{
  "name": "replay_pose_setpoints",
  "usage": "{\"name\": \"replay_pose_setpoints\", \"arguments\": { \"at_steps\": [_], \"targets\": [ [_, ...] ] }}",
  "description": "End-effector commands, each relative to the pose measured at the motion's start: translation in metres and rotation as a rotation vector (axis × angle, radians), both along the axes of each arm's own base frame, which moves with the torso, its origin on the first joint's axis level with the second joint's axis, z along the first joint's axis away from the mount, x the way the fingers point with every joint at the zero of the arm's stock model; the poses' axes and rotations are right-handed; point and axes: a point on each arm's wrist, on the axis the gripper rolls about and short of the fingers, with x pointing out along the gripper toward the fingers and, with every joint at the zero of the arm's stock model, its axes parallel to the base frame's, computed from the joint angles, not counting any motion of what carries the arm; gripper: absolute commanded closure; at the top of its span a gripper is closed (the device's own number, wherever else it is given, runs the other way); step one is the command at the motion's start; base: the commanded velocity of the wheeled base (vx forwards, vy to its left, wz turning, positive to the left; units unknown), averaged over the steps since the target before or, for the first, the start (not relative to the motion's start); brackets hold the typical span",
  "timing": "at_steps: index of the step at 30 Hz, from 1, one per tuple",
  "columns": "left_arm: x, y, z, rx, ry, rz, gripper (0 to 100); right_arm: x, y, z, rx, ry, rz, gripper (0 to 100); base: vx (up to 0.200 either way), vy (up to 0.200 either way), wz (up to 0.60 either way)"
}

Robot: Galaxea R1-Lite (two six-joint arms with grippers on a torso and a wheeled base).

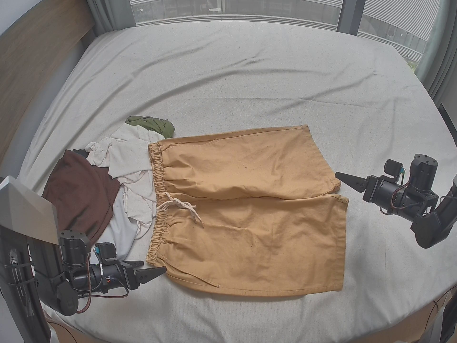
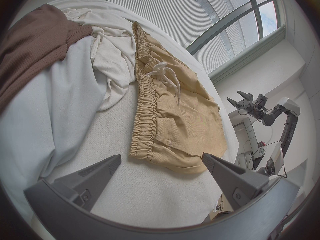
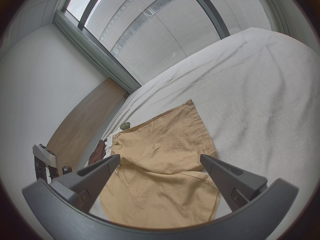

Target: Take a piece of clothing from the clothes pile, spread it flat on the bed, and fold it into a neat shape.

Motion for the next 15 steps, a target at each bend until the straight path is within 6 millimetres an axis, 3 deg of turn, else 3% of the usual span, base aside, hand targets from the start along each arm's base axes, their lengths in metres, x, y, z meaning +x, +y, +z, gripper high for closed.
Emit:
{"name": "replay_pose_setpoints", "arguments": {
  "at_steps": [1, 11, 12, 15],
  "targets": [
    [0.006, -0.002, -0.009, 0.003, 0.017, -0.003, 0, 0.000, 0.001, 0.000, 0.000, -0.002, 0.002, 0, 0.000, 0.000, 0.00],
    [0.014, -0.006, -0.014, 0.009, 0.001, -0.007, 0, -0.001, 0.001, 0.000, -0.001, -0.004, 0.004, 0, 0.000, 0.000, 0.00],
    [0.015, -0.006, -0.013, 0.009, -0.002, -0.007, 100, -0.001, 0.001, 0.000, -0.001, -0.003, 0.002, 0, 0.000, 0.000, 0.00],
    [0.020, -0.006, -0.013, 0.006, -0.021, -0.005, 100, -0.001, 0.001, -0.001, -0.001, -0.003, 0.004, 0, 0.000, 0.000, 0.00]
  ]
}}
